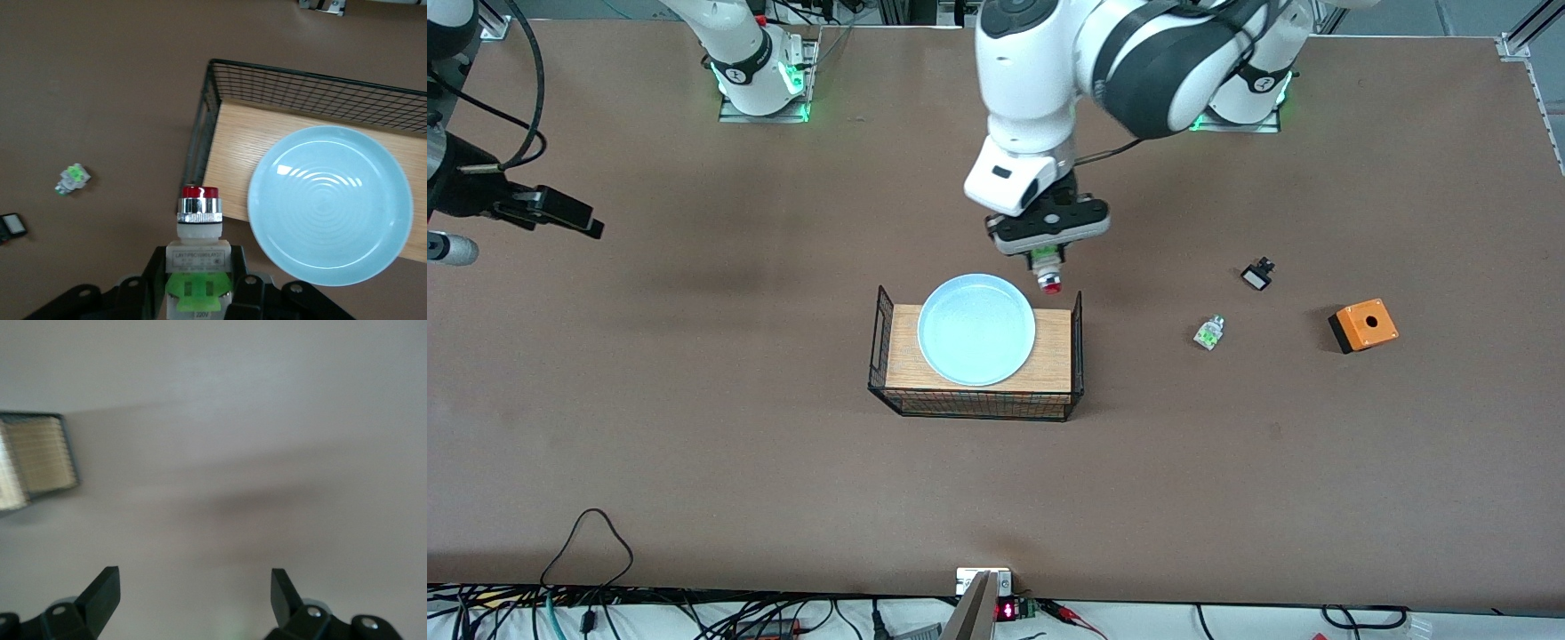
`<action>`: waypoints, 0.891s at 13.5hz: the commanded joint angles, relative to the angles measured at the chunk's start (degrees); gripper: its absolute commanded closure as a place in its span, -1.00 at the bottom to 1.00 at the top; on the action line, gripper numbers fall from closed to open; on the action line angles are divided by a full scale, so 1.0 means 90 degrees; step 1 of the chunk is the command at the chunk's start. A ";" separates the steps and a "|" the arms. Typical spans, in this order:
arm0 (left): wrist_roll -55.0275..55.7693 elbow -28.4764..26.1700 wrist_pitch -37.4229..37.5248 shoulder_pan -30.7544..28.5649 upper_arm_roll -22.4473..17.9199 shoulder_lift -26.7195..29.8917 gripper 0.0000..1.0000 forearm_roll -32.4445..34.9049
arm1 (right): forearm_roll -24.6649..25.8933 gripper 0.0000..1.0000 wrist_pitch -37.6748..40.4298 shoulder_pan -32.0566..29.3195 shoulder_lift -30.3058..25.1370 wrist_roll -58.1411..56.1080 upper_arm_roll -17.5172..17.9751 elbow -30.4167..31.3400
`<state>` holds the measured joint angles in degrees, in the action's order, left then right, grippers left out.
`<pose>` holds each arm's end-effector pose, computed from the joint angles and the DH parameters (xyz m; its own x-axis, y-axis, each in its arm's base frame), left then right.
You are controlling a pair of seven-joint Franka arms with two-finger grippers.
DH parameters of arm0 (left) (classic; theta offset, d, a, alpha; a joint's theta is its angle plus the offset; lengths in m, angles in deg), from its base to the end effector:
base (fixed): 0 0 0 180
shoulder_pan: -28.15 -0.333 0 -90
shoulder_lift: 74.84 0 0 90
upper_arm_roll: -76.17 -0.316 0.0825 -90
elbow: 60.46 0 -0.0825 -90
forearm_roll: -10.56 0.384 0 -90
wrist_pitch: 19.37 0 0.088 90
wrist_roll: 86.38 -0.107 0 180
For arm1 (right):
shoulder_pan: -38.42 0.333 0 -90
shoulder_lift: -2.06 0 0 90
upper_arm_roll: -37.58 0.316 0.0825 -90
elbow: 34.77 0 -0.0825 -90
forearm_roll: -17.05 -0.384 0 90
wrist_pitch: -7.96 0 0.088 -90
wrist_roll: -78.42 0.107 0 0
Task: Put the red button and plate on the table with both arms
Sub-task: 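Lift the red button off the plate and carry it toward the orange box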
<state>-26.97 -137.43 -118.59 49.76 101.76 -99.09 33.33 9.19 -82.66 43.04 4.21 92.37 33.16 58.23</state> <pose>0.5248 -0.4329 0.5066 0.9679 0.1714 0.1836 0.1930 -0.9753 -0.1071 0.5634 0.0172 0.5808 0.9654 -0.2371 -0.1088 -0.2488 -0.9622 -0.1104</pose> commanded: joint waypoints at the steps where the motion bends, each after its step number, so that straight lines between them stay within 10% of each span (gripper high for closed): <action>1: -0.1693 0.0066 0.0485 -0.1011 0.0077 0.0078 0.55 -0.0410 | -0.0093 -1.00 0.0167 0.0364 -0.0035 0.1455 0.0538 -0.0265; 12: -0.6619 -0.1346 -0.0447 -0.4216 0.0038 0.0009 0.55 -0.0947 | -0.0161 -1.00 -0.1306 0.2512 0.1019 0.5076 0.0784 -0.0294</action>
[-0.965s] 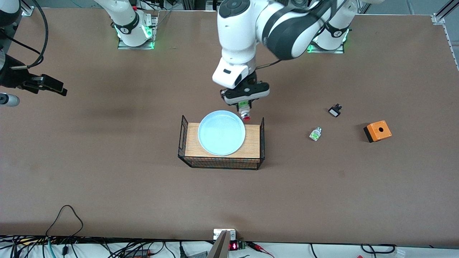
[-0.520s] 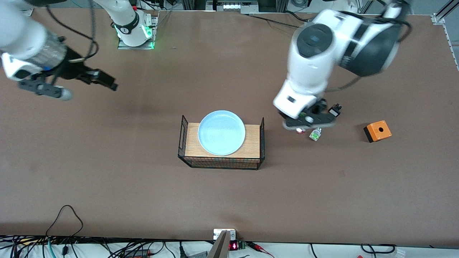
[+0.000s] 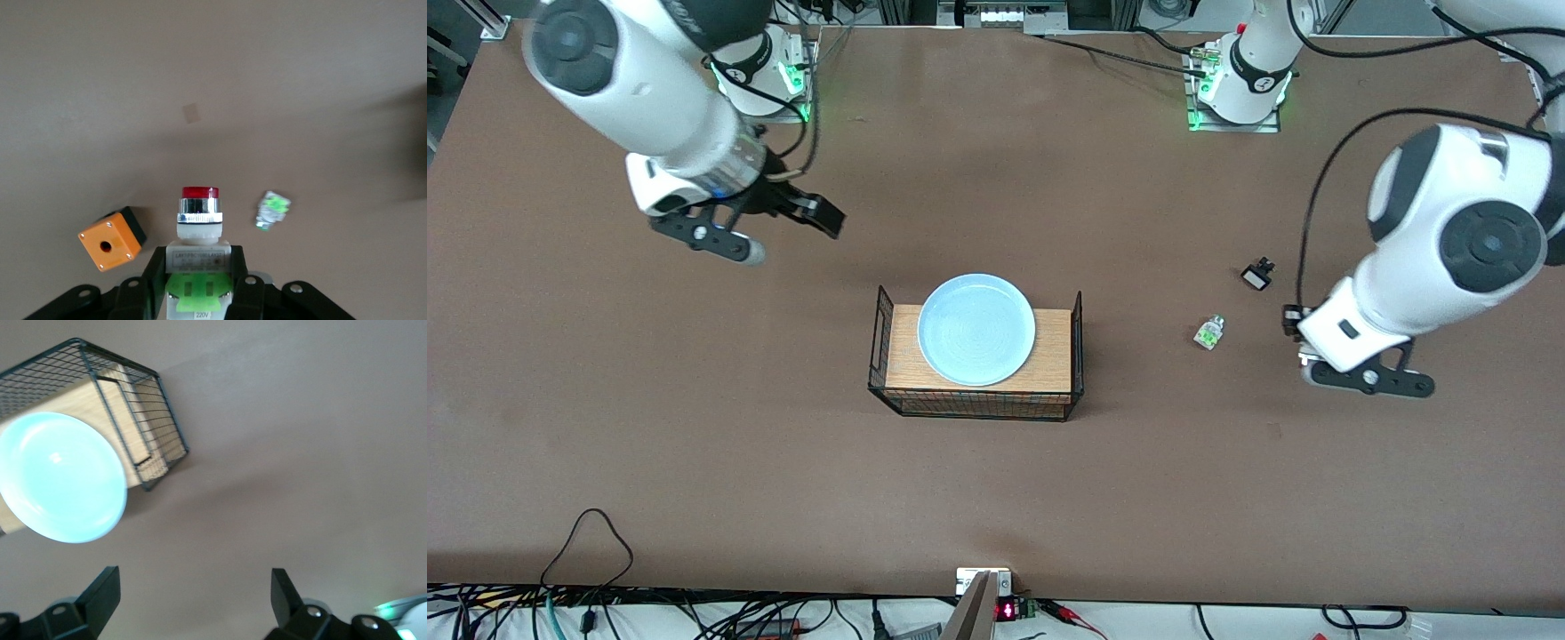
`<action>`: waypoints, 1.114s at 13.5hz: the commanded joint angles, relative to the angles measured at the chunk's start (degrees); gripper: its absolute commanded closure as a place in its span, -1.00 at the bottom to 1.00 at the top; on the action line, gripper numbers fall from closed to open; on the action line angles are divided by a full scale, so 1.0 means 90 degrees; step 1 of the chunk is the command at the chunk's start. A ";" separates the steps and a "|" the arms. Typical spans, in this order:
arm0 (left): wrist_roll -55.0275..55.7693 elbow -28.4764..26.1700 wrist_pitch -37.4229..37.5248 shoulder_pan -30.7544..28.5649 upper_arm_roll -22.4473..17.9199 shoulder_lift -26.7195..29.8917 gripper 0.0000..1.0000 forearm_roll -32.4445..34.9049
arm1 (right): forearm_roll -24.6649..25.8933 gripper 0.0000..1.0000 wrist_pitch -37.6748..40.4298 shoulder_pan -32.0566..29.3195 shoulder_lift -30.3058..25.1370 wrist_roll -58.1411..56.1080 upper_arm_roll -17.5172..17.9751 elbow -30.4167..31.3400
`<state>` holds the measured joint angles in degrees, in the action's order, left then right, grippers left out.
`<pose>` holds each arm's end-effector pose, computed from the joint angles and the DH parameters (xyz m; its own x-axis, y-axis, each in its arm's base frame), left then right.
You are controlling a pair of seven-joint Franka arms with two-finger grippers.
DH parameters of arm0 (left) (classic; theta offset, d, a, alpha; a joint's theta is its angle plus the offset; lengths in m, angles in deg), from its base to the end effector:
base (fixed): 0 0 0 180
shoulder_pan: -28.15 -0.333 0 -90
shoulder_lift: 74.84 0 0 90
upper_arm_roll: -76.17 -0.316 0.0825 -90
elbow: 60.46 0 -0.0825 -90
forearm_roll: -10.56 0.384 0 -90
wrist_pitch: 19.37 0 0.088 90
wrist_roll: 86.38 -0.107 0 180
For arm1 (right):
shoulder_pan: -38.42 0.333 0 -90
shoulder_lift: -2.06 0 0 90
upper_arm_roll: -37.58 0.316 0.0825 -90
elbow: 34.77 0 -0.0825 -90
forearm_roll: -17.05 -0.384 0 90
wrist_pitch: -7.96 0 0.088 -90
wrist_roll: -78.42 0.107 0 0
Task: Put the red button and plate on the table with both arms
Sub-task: 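Lift the red button off the plate and carry it toward the orange box, then lower the button onto the table while the right gripper reaches the plate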
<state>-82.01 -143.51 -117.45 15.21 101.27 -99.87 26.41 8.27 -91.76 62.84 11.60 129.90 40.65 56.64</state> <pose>0.6623 -0.0704 0.4444 0.9789 -0.1609 -0.1263 -0.1734 -0.9802 -0.0956 0.5378 0.2929 0.5314 0.8955 -0.4229 -0.1387 -0.4358 -0.8964 -0.0805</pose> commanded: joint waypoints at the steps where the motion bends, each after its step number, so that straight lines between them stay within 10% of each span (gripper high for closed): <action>1: -0.0737 -0.1022 -0.0993 -0.0678 0.0092 0.0096 0.55 -0.0179 | -0.0060 -1.00 -0.0519 0.0468 0.0296 0.1510 -0.0048 -0.0118; 7: -0.1764 -0.3659 -0.4438 -0.1578 0.0082 0.0077 0.54 -0.0160 | -0.0050 -1.00 -0.2032 0.0802 0.1105 0.4071 -0.0048 -0.0138; 12: -0.1999 -0.4238 -0.5821 -0.1853 0.0053 -0.0441 0.47 -0.0111 | 0.0047 -1.00 -0.2494 0.0899 0.1731 0.4602 -0.0048 -0.0284; 13: -0.2000 -0.4229 -0.5850 -0.1853 0.0053 -0.0490 0.35 -0.0111 | 0.0047 -1.00 -0.2504 0.0899 0.1781 0.4573 -0.0058 -0.0284; 15: -0.2000 -0.4180 -0.5841 -0.1853 0.0053 -0.0539 -0.55 -0.0111 | 0.0057 -1.00 -0.2475 0.0899 0.1869 0.4544 -0.0058 -0.0265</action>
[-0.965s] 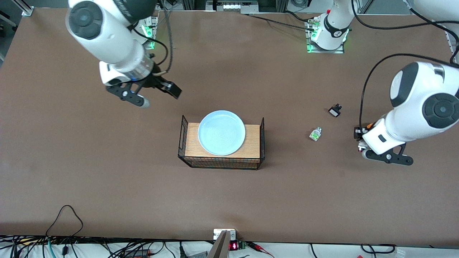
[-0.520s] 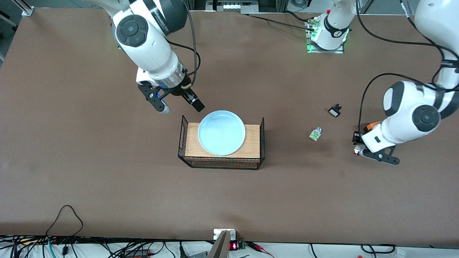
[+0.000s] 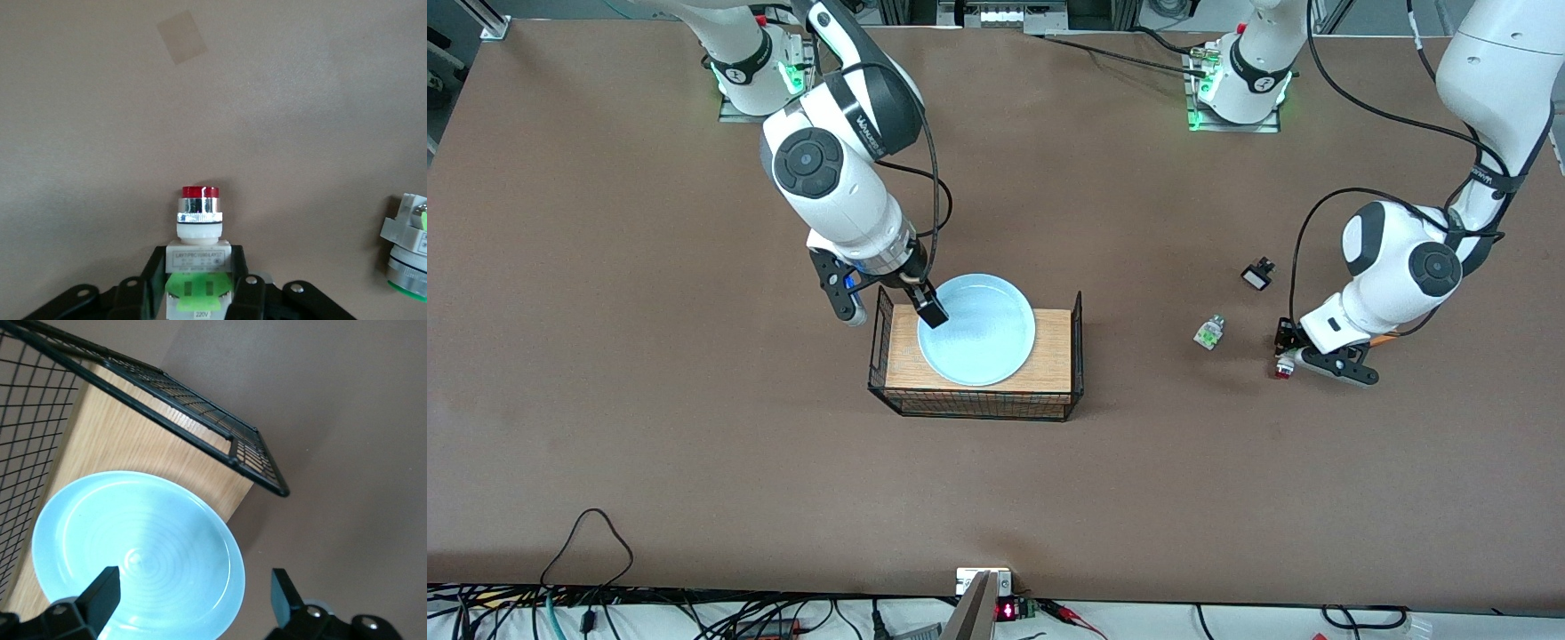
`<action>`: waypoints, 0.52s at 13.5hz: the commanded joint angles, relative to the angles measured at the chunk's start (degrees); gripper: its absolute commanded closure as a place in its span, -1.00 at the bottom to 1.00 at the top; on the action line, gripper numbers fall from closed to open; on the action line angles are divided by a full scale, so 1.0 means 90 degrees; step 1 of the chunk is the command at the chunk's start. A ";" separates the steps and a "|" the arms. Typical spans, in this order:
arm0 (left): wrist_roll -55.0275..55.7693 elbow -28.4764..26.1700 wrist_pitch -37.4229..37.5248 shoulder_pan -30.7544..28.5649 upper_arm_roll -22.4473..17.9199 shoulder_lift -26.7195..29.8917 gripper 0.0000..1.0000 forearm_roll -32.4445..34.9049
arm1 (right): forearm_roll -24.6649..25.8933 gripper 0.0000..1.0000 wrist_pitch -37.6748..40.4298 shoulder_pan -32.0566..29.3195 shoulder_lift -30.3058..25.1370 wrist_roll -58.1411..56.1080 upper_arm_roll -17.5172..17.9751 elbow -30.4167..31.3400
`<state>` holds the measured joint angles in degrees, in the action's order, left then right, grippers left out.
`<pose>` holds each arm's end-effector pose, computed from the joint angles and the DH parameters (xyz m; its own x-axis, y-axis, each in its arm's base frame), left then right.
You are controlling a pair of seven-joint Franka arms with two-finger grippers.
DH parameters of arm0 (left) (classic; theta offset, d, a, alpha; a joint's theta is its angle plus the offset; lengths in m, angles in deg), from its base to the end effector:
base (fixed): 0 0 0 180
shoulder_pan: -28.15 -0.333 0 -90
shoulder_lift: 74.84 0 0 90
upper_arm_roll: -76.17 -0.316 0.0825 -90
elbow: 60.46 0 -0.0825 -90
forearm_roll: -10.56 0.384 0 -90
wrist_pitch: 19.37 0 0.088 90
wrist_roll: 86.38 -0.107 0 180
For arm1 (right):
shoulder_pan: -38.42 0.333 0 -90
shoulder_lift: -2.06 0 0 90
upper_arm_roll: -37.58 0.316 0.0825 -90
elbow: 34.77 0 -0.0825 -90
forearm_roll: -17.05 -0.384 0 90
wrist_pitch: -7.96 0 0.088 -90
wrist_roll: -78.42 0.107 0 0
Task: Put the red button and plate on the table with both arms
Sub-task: 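Lower the button onto the table while the right gripper reaches the plate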
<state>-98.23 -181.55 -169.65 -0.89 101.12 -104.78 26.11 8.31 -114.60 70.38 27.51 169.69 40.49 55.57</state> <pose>0.5800 0.0345 0.1896 0.9496 -0.3050 0.0728 -0.3091 -0.9496 0.0527 0.5669 0.3971 0.3951 0.4856 -0.8592 -0.1608 -0.8740 -0.4739 -0.1074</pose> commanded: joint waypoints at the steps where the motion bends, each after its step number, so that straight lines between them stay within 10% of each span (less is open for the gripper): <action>1: -0.0178 0.0046 0.0008 -0.0064 0.0080 0.0103 -1.00 -0.0077 | 0.0043 -1.00 0.0063 0.0062 0.0159 0.0123 -0.0040 -0.0145; 7: -0.0012 0.1448 0.2599 0.0081 0.0412 0.0632 -1.00 -0.0077 | 0.0043 -1.00 0.0014 0.0091 0.0452 0.0210 -0.0040 -0.0165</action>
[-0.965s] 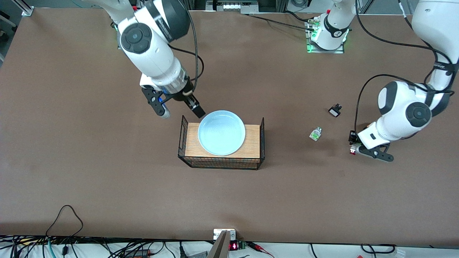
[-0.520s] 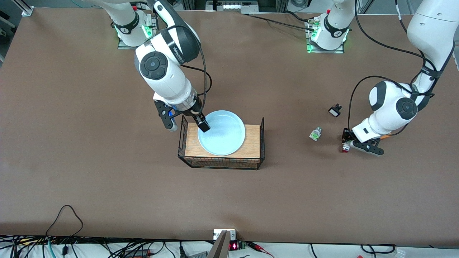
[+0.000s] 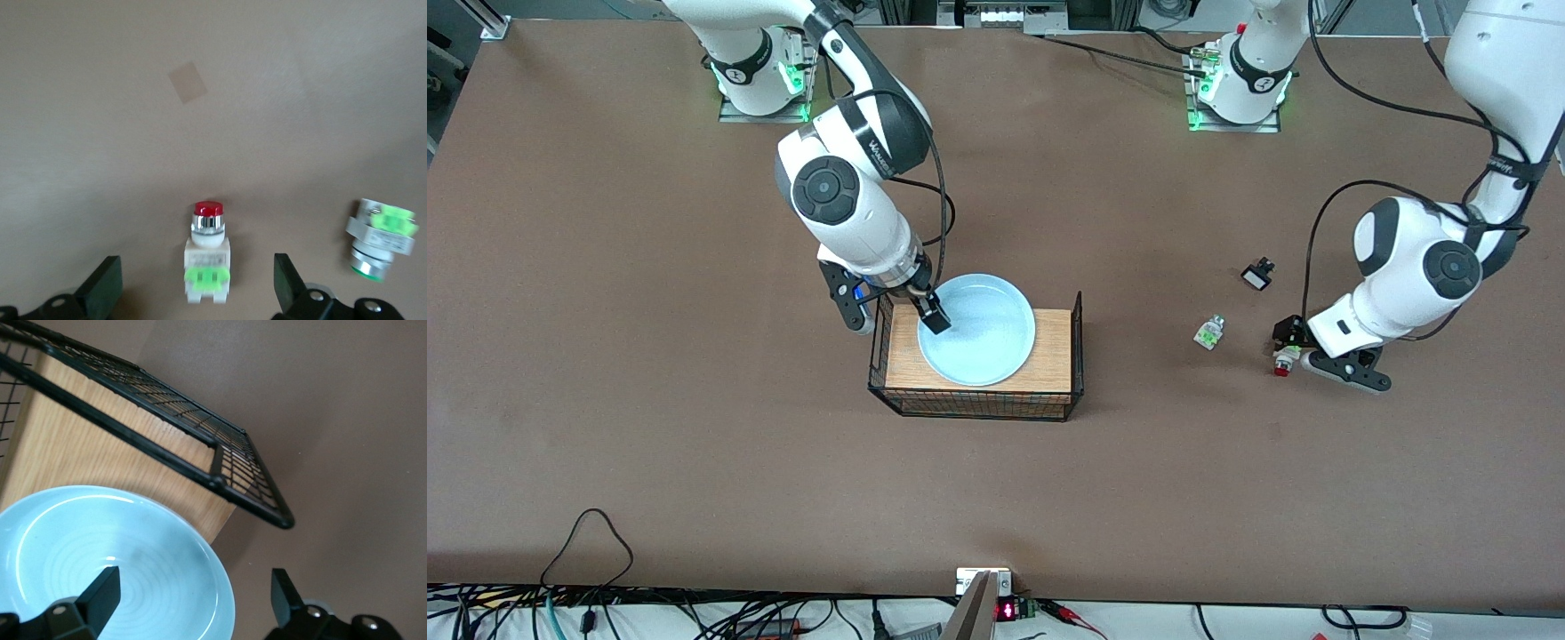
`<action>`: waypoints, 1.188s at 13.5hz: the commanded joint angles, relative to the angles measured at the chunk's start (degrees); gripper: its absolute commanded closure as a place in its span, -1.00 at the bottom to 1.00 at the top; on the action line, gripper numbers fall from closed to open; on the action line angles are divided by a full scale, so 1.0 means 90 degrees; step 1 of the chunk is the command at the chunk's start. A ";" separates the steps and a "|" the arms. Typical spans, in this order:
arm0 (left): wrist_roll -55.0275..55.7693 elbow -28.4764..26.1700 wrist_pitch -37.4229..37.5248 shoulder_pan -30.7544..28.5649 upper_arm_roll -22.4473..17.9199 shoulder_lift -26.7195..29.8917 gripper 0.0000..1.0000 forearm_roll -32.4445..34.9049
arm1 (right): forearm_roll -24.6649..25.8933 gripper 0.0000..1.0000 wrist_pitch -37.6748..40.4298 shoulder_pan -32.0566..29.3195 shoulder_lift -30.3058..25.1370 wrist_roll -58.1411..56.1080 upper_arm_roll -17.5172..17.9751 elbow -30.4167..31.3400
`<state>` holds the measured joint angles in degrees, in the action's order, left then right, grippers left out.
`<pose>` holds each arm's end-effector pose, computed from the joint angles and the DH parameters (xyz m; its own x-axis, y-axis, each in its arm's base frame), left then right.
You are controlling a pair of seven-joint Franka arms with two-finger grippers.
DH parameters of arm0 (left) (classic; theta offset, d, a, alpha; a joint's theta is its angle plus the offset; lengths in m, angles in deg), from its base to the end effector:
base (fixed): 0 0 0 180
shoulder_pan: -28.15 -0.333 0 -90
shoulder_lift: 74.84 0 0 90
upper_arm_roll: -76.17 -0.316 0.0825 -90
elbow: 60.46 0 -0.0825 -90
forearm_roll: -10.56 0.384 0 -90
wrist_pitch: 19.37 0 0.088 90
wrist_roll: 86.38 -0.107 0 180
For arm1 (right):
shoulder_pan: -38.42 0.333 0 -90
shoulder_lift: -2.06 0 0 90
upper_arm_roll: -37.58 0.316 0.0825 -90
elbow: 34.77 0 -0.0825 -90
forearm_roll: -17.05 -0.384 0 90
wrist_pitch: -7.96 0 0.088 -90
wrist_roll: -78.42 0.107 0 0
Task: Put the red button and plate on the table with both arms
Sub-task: 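Open the left gripper and withdraw while the right gripper grips the plate rim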
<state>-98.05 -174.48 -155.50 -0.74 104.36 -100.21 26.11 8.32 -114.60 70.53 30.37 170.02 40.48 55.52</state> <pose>0.6083 0.0209 0.2631 0.9404 -0.3397 0.0144 -0.3399 -0.9404 0.0123 0.5679 0.3998 0.3610 0.4761 -0.8649 -0.1586 -0.8790 -0.4733 -0.0577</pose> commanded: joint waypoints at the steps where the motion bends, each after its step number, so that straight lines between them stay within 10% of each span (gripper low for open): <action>1: -0.0022 0.0976 0.1517 0.0172 0.0061 0.0134 -1.00 -0.0077 | 0.0032 -0.99 -0.0005 0.0074 0.0193 0.0174 -0.0040 -0.0159; 10: 0.1656 0.3495 0.5307 0.0729 0.1017 0.0232 -1.00 -0.0077 | -0.0036 -0.28 -0.0396 0.0113 0.0281 0.0194 -0.0040 -0.0179; 16: 0.1883 0.4290 0.6346 0.0759 0.1195 0.0455 -1.00 -0.0223 | 0.0013 -0.11 -0.0337 0.0094 0.0213 0.0115 -0.0049 -0.0179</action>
<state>-81.00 -137.80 -100.23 6.26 115.42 -96.74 25.89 8.31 -118.08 70.94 32.54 170.78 40.30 54.45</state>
